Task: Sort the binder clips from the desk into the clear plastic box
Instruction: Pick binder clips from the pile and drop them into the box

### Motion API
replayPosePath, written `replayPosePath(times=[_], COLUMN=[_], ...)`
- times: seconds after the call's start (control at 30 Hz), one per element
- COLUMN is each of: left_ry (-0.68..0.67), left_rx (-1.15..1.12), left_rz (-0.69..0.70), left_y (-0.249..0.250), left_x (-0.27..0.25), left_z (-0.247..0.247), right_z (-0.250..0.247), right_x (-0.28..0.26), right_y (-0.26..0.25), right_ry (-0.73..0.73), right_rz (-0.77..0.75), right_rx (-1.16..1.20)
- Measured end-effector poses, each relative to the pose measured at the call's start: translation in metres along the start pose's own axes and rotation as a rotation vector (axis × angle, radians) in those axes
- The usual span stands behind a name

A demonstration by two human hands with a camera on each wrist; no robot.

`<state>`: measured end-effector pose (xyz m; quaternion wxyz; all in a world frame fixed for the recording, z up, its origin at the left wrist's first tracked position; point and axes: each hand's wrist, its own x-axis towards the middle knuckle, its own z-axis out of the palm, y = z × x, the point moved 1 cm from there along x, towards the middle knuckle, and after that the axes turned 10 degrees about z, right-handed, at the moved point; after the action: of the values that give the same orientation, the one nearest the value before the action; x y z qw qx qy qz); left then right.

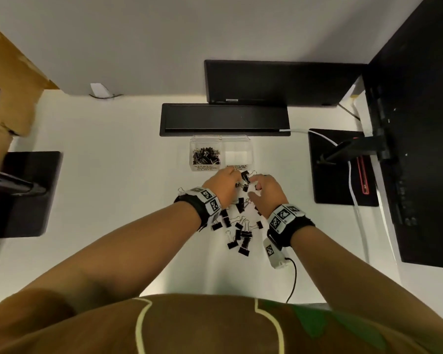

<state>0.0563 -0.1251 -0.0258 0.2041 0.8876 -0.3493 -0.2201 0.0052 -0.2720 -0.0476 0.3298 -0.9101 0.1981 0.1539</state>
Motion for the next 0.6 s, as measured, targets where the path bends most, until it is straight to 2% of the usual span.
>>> replayPosePath(times=[0.13,0.2,0.3,0.43,0.5,0.6], left_ry=[-0.024,-0.05,-0.086,0.043,0.065,0.069], left_rx=[-0.058,-0.022,-0.056,-0.265,-0.375,-0.404], left_rz=[-0.167,-0.195,-0.217,-0.25,-0.249,-0.227], left_y=[-0.004,-0.005,-0.006,-0.01,-0.009,-0.004], left_x=[0.006,0.007,0.005,-0.003,-0.006,-0.004], left_z=[0.012,0.013,0.008,0.008,0.011,0.014], right_z=[0.012,0.014,0.01,0.007,0.008,0.007], right_x=[0.007,0.007,0.008,0.011,0.012,0.009], right_y=[-0.012,-0.015,-0.012,-0.002,-0.002,-0.007], right_ry=[-0.079,-0.091,-0.105,-0.151,-0.203,-0.319], right_rz=[-0.024,-0.004,0.099,0.171,0.221,0.291], right_rx=[-0.1,-0.09,0.051,0.201,0.32,0.471])
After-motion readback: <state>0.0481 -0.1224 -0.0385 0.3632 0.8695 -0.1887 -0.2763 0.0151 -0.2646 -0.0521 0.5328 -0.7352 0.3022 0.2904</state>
